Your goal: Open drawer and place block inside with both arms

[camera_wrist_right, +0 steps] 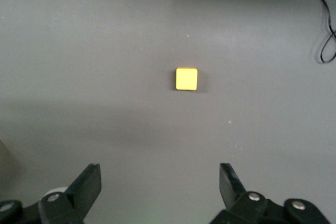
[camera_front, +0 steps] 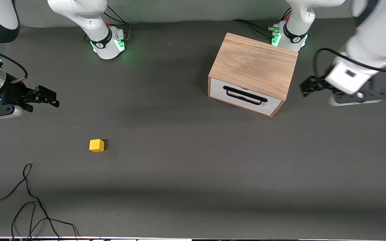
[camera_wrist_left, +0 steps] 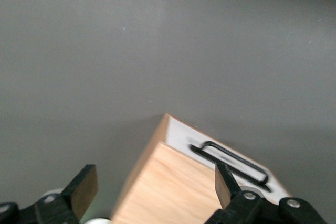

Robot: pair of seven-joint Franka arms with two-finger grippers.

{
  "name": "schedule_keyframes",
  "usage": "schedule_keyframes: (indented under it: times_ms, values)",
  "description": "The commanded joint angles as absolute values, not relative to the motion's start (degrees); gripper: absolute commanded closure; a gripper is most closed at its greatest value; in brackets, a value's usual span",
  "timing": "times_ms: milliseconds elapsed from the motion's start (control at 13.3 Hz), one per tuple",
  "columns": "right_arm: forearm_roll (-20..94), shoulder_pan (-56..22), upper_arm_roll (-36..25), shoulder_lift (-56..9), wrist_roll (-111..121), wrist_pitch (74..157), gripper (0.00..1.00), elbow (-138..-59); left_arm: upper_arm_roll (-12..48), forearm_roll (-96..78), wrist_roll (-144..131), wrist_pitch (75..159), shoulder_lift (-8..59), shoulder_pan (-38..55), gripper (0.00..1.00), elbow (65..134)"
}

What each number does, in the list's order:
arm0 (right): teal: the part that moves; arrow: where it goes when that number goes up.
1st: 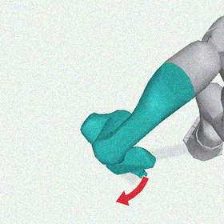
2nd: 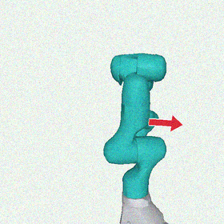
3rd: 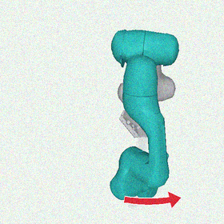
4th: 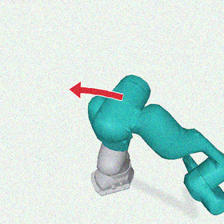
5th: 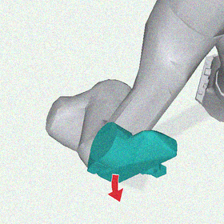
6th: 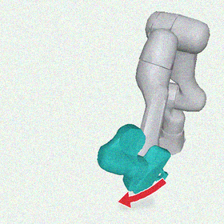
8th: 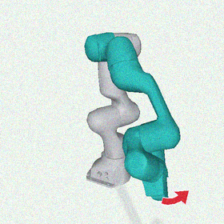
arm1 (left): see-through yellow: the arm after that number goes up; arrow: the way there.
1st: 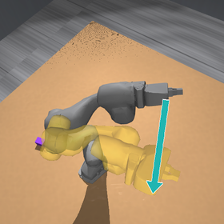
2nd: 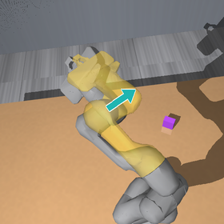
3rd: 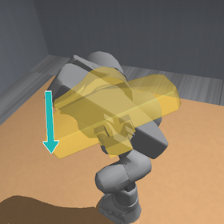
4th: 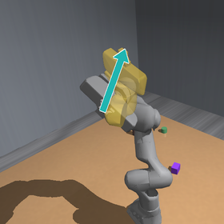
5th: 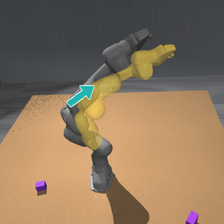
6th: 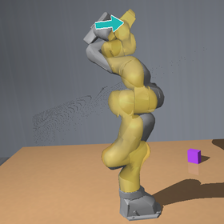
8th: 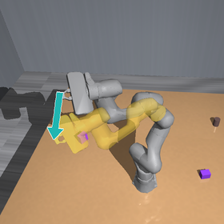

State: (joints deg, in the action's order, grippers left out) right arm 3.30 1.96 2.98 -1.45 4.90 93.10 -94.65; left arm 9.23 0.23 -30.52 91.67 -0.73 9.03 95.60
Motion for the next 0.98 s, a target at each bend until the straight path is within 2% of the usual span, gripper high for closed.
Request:
schedule_keyframes:
  times_ms: [0, 151, 301, 527, 678, 904]
  values:
    - [2.46, 2.37, 1.59, -4.21, 5.53, 92.37, 0.0, -93.87, 15.27, 0.44, -54.04, 90.61, 0.61, 9.49, 0.0, 94.57]
    - [2.37, 2.37, 1.49, -7.1, 6.59, 93.07, 0.0, -93.69, 19.84, 0.61, -68.49, 90.88, 3.06, 9.58, 0.0, 93.0]
    - [2.46, 2.2, 1.49, -9.13, 6.59, 95.09, 0.0, -94.04, 21.79, 1.31, -79.65, 91.23, 4.56, 11.33, 0.0, 92.2]
    - [2.55, 2.11, 1.49, -14.66, 8.51, 99.21, 0.0, -94.65, 21.8, 2.55, -97.25, 91.58, 6.85, 15.11, 0.0, 90.88]
    - [2.46, 2.11, 1.41, -17.83, 9.4, 104.74, 0.0, -96.76, 21.8, 2.64, -100.8, 91.5, 7.99, 16.26, 0.0, 90.7]
    - [2.11, 2.28, 1.41, -23.1, 9.4, 108.62, 0.0, -97.21, 21.62, 1.85, -101.34, 91.67, 9.57, 15.65, 0.0, 90.88]
